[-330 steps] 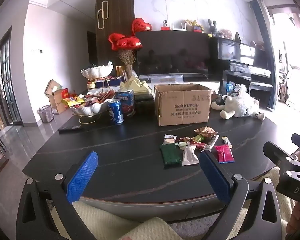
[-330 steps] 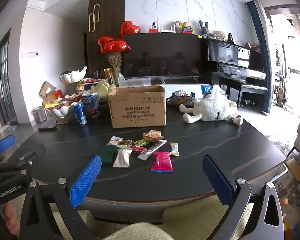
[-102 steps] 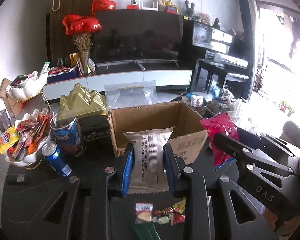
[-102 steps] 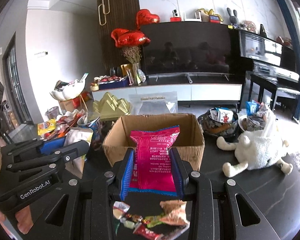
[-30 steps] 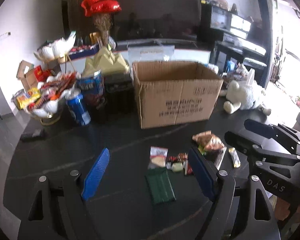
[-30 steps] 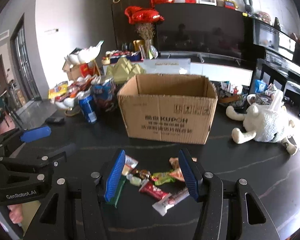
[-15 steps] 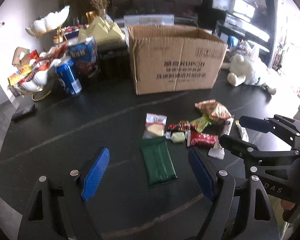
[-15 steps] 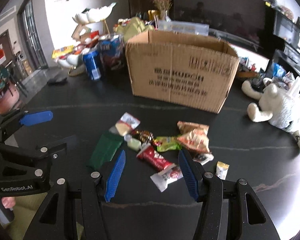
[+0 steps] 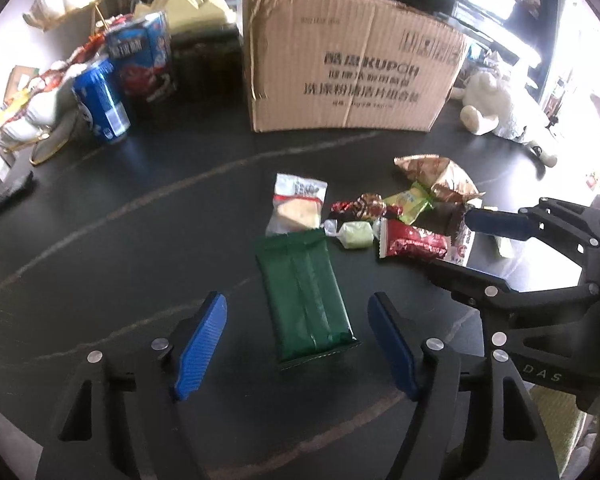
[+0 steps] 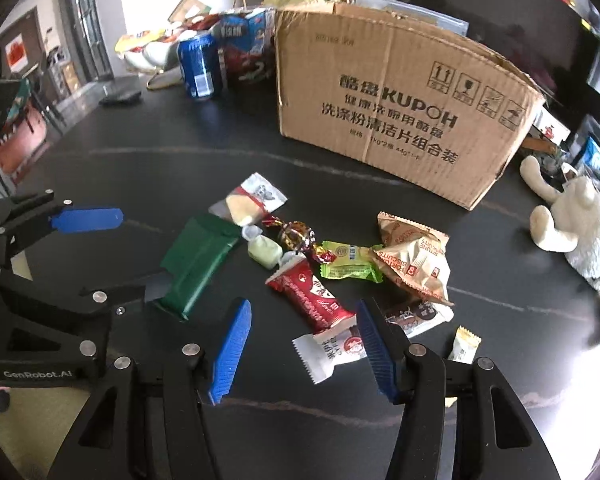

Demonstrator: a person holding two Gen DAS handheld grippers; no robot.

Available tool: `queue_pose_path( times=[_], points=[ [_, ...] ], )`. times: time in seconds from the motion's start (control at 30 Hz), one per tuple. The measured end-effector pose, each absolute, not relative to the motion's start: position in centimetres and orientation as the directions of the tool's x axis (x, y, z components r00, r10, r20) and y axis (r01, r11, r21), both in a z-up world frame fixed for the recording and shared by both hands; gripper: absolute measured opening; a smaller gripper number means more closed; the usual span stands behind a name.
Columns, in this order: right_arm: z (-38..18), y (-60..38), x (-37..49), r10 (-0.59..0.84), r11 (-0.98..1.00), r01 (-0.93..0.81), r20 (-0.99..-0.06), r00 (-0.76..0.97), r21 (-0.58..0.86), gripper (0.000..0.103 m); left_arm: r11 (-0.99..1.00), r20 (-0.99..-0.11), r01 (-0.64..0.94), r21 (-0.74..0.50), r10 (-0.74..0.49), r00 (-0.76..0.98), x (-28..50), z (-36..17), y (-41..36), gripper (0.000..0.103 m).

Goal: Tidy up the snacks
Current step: 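Grasp the green packet with the left tool while the right tool grasps the red candy bar, then carry the green packet with the left tool while the right tool carries the red bar over the box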

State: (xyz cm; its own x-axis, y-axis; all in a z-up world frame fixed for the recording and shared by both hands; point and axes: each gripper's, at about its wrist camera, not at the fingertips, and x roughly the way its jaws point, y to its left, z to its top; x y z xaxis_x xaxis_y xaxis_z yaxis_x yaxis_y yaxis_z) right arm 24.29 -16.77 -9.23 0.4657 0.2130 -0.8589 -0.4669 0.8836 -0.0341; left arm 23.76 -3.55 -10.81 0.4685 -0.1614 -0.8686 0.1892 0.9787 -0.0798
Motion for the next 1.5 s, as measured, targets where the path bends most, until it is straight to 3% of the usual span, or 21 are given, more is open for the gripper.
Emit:
queue_pose_path(
  times=[0.53, 0.77, 0.93, 1.2, 1.5],
  points=[
    [-11.5, -17.0, 26.9, 0.237, 0.862, -0.506, -0.885, 0.401, 0.002, 0.051, 0.979, -0.896, 0.175, -0.11, -0.173, 0.41, 26.4, -13.5, -4.3, 0.064],
    [-12.2, -17.3, 27.6, 0.262, 0.869, -0.492, -0.89, 0.374, 0.049, 0.04, 0.98, -0.899, 0.175, -0.097, -0.161, 0.408, 26.8, -13.9, -4.8, 0.059],
    [-12.4, -17.2, 27.5, 0.26, 0.87, -0.49, -0.891, 0.372, 0.049, 0.032, 0.981, -0.895, 0.175, -0.079, -0.147, 0.42, 26.8, -13.9, -4.9, 0.047],
    [-12.2, -16.8, 27.2, 0.255, 0.883, -0.466, -0.884, 0.391, 0.049, 0.024, 0.982, -0.891, 0.161, -0.102, -0.162, 0.423, 26.6, -13.6, -4.4, 0.045],
    [-10.4, -17.1, 25.8, 0.273, 0.899, -0.433, -0.863, 0.426, 0.07, 0.023, 0.977, -0.864, 0.175, -0.121, -0.19, 0.466, 25.5, -11.4, -4.0, 0.045]
  ],
)
